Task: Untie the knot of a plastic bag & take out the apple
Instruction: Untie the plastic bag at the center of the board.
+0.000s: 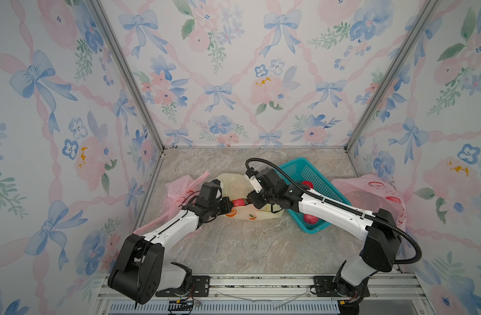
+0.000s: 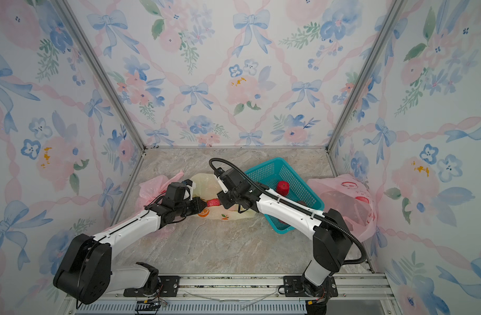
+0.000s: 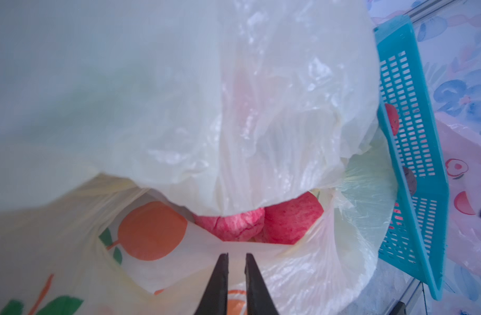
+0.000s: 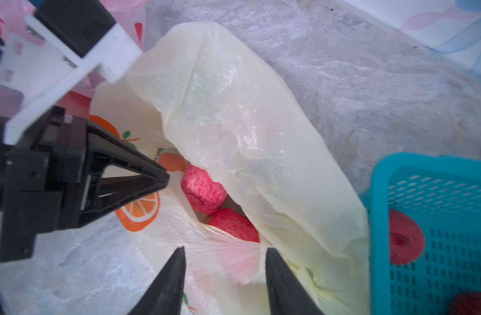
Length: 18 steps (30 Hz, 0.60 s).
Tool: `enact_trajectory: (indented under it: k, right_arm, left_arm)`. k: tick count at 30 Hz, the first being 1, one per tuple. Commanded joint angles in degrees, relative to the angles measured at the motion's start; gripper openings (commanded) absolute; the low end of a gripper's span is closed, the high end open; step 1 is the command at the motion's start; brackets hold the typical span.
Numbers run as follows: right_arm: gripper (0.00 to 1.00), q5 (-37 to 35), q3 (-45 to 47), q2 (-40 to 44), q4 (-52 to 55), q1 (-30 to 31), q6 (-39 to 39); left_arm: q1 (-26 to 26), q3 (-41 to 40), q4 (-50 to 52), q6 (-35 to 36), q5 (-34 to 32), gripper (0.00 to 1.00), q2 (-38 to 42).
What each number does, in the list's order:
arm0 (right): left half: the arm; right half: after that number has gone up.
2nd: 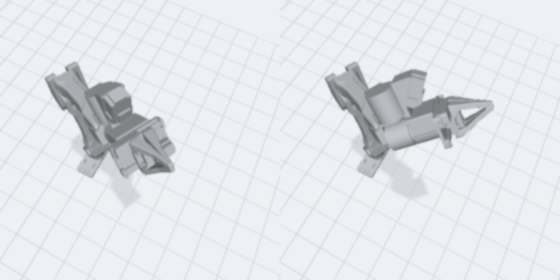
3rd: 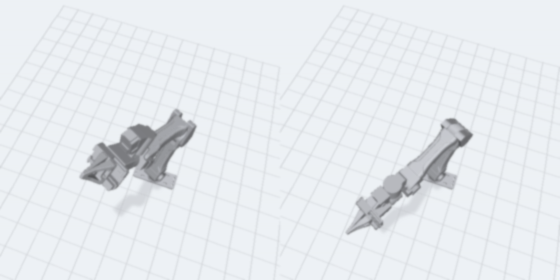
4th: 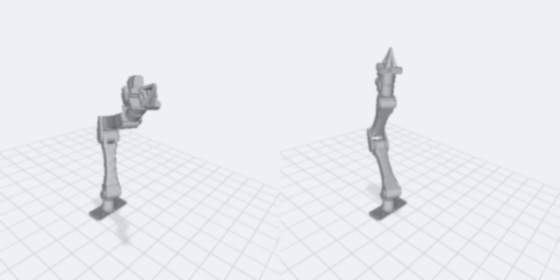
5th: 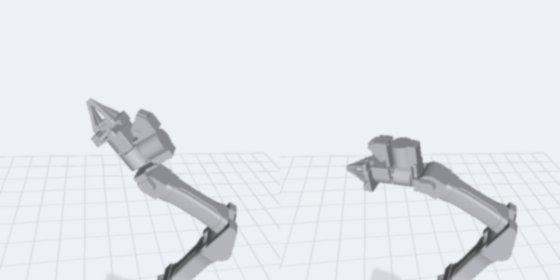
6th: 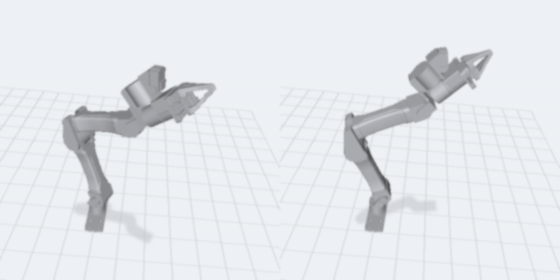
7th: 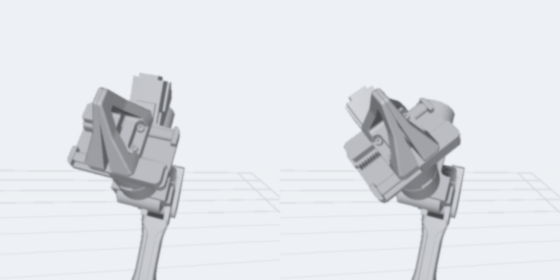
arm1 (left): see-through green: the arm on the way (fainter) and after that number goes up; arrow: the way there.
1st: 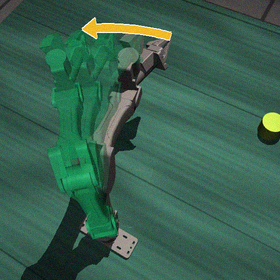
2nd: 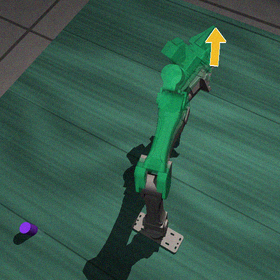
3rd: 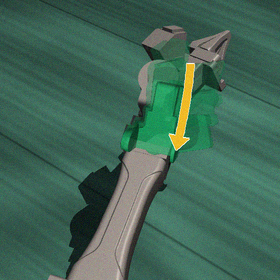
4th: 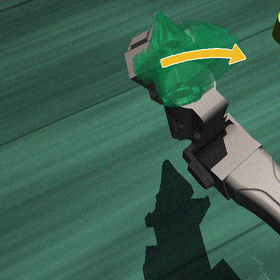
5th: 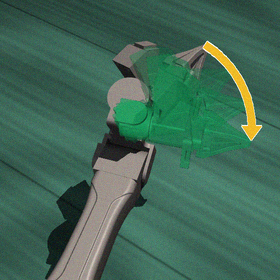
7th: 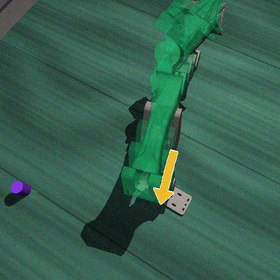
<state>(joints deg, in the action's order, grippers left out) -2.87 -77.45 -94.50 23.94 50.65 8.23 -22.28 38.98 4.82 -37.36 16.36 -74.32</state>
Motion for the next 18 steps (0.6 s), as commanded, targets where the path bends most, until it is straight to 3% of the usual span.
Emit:
enact_trajectory:
  k: [1, 8, 13, 18]
  right_arm:
    - [0.44, 5.37, 2.17, -2.16, -2.85, 1.03, 4.82]
    - [0.35, 4.63, 2.26, -7.97, -3.96, 1.14, 8.20]
    - [0.34, 4.72, 5.76, -8.25, -3.51, 1.71, 9.34]
    - [0.33, 4.76, 9.81, -8.03, -1.86, 2.64, 10.37]
  left_arm:
    - [-0.61, 2.74, 0.93, -0.15, -0.52, 0.17, 1.55]
    - [-0.78, 8.96, -3.84, 1.94, 0.74, 0.16, -6.01]
    - [-0.66, 12.05, -6.18, 3.13, 3.09, 0.15, -13.78]
    - [0.49, 14.07, -8.70, 3.70, 1.08, 0.14, -20.03]
